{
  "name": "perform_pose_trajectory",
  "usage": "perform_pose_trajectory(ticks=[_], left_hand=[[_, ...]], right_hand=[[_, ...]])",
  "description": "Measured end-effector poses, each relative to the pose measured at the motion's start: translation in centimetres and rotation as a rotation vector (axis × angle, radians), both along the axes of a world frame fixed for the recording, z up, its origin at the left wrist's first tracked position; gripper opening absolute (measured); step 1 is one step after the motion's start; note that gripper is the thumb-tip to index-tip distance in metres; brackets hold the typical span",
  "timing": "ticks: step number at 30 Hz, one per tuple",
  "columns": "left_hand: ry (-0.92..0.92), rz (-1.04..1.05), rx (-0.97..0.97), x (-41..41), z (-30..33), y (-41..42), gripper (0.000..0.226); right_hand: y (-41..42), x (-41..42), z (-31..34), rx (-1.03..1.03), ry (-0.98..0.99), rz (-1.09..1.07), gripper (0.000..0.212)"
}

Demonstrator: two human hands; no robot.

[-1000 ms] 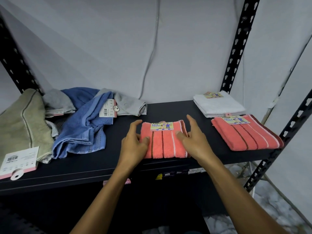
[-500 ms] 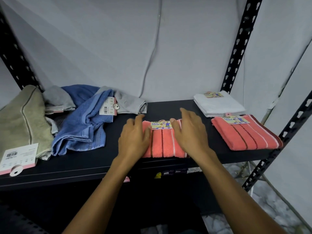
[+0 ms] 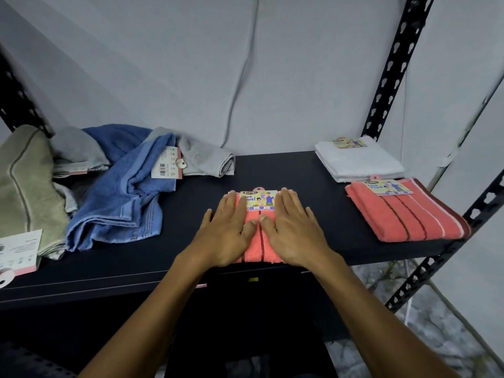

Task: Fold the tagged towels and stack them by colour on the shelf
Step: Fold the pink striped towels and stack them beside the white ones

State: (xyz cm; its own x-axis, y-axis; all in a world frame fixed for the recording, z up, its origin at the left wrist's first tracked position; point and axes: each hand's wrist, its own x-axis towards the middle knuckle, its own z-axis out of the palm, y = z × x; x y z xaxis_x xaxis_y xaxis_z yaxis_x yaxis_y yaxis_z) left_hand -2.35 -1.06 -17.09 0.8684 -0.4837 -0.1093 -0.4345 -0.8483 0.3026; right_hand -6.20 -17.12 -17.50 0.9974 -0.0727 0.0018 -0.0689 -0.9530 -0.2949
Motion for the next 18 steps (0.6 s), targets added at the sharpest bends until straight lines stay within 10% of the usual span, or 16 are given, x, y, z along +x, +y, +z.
perform_pose_trajectory(ticks=[14, 18], left_hand=[[-0.055, 0.240, -0.545, -6.1, 0.0, 1.1, 0.056], [-0.173, 0.292, -0.815, -10.3, -1.3, 2.1, 0.055]], right_hand=[[0.5, -6.8, -0.3, 0.044, -0.310, -0.349, 0.056], [0.9, -9.7, -2.5, 0.535, -0.346, -0.250, 0.051]])
